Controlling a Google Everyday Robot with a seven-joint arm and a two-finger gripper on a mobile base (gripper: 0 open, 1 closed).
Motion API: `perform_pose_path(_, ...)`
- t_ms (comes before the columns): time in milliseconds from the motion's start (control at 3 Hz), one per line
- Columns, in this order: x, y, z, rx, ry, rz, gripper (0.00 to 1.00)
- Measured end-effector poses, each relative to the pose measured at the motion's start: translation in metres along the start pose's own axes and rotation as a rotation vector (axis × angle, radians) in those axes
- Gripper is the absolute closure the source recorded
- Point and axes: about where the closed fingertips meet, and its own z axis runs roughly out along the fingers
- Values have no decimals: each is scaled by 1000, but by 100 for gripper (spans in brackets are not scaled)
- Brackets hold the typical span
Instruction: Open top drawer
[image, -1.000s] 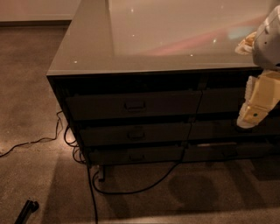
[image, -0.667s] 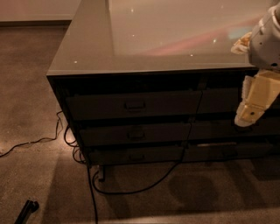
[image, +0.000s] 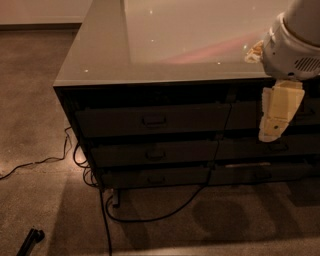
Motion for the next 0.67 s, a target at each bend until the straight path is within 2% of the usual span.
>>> perform_pose_path(333,-2,-2,-1,17,-8,-16,0)
perform_pose_path(667,-7,-26,16,43,-20,-44,0)
